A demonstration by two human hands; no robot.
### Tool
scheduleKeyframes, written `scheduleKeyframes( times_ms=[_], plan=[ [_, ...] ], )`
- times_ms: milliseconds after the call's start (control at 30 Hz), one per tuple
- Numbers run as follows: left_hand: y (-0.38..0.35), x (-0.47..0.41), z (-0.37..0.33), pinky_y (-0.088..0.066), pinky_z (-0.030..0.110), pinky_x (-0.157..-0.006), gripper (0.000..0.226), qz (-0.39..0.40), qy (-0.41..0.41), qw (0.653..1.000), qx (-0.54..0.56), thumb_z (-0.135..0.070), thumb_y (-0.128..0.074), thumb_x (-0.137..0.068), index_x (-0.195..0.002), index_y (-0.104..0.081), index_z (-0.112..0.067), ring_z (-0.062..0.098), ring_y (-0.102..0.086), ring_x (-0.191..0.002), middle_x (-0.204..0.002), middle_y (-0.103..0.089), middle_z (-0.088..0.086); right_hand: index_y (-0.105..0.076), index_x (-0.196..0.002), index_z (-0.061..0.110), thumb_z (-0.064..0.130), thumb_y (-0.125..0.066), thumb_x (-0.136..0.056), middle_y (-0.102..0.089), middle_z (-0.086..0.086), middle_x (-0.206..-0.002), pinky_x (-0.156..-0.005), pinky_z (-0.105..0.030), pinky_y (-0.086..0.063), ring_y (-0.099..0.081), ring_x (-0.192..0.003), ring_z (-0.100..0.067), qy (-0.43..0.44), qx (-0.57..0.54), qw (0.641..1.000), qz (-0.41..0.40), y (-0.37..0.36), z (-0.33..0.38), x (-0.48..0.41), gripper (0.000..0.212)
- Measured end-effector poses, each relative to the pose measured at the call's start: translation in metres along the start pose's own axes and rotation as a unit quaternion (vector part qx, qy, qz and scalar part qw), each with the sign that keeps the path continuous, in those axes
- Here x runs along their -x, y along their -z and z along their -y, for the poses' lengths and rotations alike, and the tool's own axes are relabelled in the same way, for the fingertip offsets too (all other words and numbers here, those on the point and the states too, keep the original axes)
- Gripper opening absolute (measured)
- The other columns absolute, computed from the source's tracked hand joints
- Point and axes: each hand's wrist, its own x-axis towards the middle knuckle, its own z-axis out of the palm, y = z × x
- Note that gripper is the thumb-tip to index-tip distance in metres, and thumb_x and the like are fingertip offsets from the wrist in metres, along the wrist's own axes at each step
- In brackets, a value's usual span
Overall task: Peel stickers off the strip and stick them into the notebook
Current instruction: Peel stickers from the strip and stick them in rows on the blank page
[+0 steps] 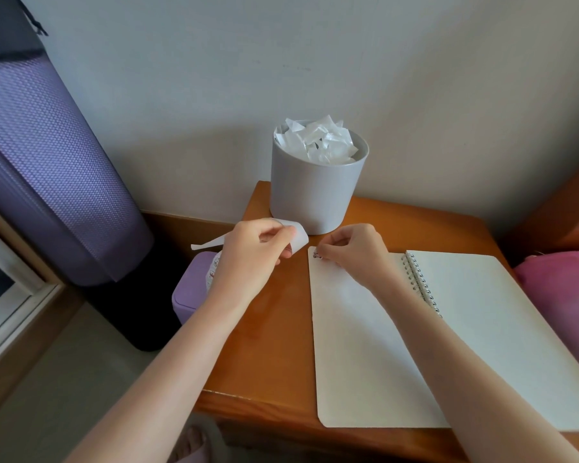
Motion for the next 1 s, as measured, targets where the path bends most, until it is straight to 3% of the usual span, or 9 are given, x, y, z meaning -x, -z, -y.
scheduleKeyframes(
  times_ms=[200, 333, 433, 500, 667, 800, 1000],
  plan=[
    [-0.001, 0.0, 0.001, -0.044, 0.0, -0.051, 0.003, 0.004, 0.001, 1.0, -0.006, -0.028, -0.056, -0.091, -0.093, -0.059, -0.028, -0.01, -0.06, -0.062, -0.069, -0.062, -0.015, -0.067, -0.08, 0.016, 0.012, -0.071, -0.08, -0.063, 0.003, -0.071, -0.044, -0.01, -0.034, -0.055, -0.065, -0.01, 0.019, 0.0, 1.0, -0.017, -0.004, -0.006, 0.0, 0.006],
    [-0.001, 0.0, -0.001, -0.043, 0.001, -0.049, 0.004, 0.012, 0.001, 1.0, 0.004, -0.025, -0.057, -0.091, -0.09, -0.059, -0.028, -0.016, -0.058, -0.061, -0.068, -0.062, -0.014, -0.062, -0.089, 0.015, 0.016, -0.076, -0.077, -0.055, 0.006, -0.067, -0.045, -0.008, -0.034, -0.049, -0.06, -0.004, 0.03, -0.001, 0.999, -0.024, -0.002, -0.009, -0.001, 0.019],
    [-0.001, 0.0, -0.002, -0.042, 0.001, -0.048, 0.004, 0.018, -0.006, 1.0, 0.009, -0.024, -0.056, -0.092, -0.091, -0.059, -0.026, -0.014, -0.059, -0.06, -0.068, -0.062, -0.013, -0.065, -0.085, 0.015, 0.01, -0.067, -0.083, -0.056, 0.008, -0.069, -0.048, -0.004, -0.037, -0.048, -0.06, -0.002, 0.036, 0.002, 0.999, -0.029, -0.004, -0.013, -0.001, 0.006],
    [-0.001, 0.0, -0.002, -0.042, 0.001, -0.048, 0.005, 0.019, -0.01, 1.0, 0.012, -0.024, -0.055, -0.092, -0.093, -0.06, -0.025, -0.014, -0.059, -0.06, -0.069, -0.062, -0.012, -0.065, -0.088, 0.014, 0.008, -0.06, -0.087, -0.056, 0.009, -0.07, -0.05, -0.004, -0.037, -0.048, -0.06, -0.002, 0.036, -0.007, 0.999, -0.033, -0.001, -0.014, 0.0, 0.008],
    [-0.002, 0.0, -0.002, -0.044, 0.003, -0.049, 0.006, 0.029, -0.016, 0.999, 0.034, -0.025, -0.054, -0.093, -0.097, -0.058, -0.023, -0.012, -0.061, -0.061, -0.072, -0.062, -0.012, -0.065, -0.095, 0.021, 0.019, -0.054, -0.094, -0.066, 0.005, -0.085, -0.059, -0.019, -0.044, -0.059, -0.067, -0.007, 0.074, -0.092, 0.993, -0.031, 0.007, -0.005, 0.009, 0.011],
    [-0.003, -0.002, -0.002, -0.048, 0.004, -0.053, 0.008, 0.036, -0.014, 0.999, 0.024, -0.029, -0.052, -0.093, -0.099, -0.056, -0.026, -0.012, -0.061, -0.064, -0.078, -0.058, -0.016, -0.065, -0.095, 0.022, 0.021, -0.054, -0.094, -0.069, 0.012, -0.086, -0.065, -0.013, -0.047, -0.063, -0.078, 0.0, 0.144, -0.142, 0.979, 0.025, 0.01, 0.008, 0.027, 0.011],
    [-0.004, -0.003, 0.0, -0.056, 0.02, -0.071, 0.024, 0.028, -0.006, 1.0, 0.011, -0.035, -0.051, -0.093, -0.111, -0.062, -0.022, 0.009, -0.067, -0.078, -0.093, -0.065, -0.005, -0.067, -0.092, 0.02, 0.02, -0.069, -0.084, -0.069, 0.01, -0.089, -0.076, -0.035, -0.049, -0.062, -0.088, -0.01, 0.174, -0.12, 0.977, 0.016, 0.013, 0.002, 0.033, 0.008]
  ],
)
